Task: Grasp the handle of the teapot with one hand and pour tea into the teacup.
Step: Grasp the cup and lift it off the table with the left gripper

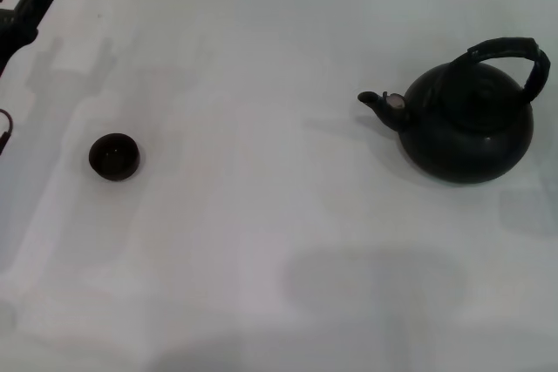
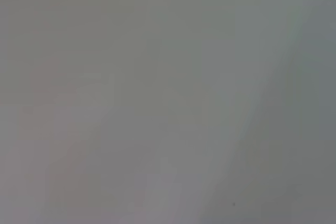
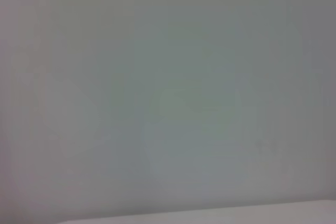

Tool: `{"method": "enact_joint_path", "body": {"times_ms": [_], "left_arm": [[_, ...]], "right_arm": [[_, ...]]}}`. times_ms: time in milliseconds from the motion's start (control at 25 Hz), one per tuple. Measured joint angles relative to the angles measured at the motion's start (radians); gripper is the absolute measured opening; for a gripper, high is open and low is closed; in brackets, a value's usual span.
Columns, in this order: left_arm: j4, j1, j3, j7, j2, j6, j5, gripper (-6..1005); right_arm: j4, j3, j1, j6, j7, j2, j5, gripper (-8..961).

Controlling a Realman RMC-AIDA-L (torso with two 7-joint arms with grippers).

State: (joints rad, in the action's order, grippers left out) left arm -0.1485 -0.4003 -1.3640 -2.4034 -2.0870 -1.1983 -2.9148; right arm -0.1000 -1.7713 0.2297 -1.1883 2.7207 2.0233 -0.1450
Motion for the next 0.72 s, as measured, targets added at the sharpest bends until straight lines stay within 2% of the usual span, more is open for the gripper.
{"method": "enact_joint_path", "body": {"times_ms": [520,720], "left_arm": [[-0.002,0.006,-0.001,0.005,0.002,-0.011,-0.003,832],[-0.019,-0.008,-0.007,0.107,0.014,0.009,0.059,832]], "right_arm": [[0.001,-0.001,0.002,0.000,-0.004,0.000,0.012,876],[0.003,0.000,0.002,0.003,-0.006,0.000,0.013,876]]}}
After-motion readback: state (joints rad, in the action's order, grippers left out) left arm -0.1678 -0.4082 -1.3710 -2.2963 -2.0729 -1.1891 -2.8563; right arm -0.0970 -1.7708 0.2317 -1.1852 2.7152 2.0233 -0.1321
